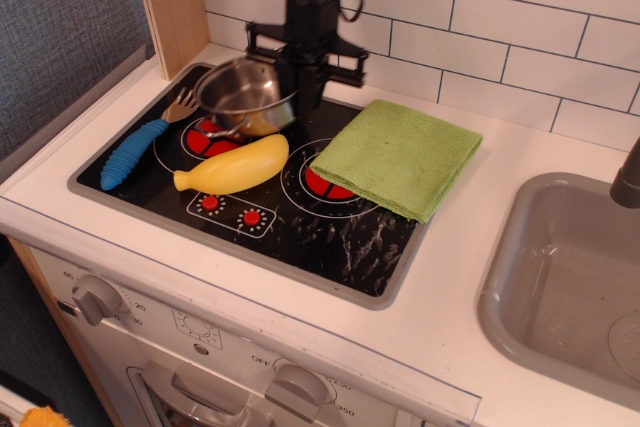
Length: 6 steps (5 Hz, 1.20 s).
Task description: Set the pot half off the left edge of the green cloth.
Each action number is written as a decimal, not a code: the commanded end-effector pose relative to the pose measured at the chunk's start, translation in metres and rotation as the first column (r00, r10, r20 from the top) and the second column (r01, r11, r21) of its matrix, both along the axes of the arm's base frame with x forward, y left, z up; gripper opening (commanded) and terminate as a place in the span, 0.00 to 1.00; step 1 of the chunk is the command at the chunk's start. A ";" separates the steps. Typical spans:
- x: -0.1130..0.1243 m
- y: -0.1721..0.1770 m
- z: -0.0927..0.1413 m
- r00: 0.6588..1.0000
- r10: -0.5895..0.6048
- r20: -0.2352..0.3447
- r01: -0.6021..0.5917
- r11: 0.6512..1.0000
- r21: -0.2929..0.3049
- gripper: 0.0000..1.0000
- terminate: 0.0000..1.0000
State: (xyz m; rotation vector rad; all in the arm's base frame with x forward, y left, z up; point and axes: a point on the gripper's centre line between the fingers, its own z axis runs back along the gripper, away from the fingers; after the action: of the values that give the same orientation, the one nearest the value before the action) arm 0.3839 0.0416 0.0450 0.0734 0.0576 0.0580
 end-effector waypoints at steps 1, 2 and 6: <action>0.009 -0.084 0.065 0.981 -0.160 0.106 0.164 0.986 -0.025 0.00 0.00; 0.007 -0.116 0.052 0.963 -0.263 0.056 0.264 0.964 -0.012 0.00 0.00; -0.005 -0.104 0.015 0.968 -0.240 -0.069 0.239 0.971 -0.031 0.00 0.00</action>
State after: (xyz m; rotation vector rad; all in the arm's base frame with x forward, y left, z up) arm 0.3774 -0.0650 0.0440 0.0593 0.1702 -0.1980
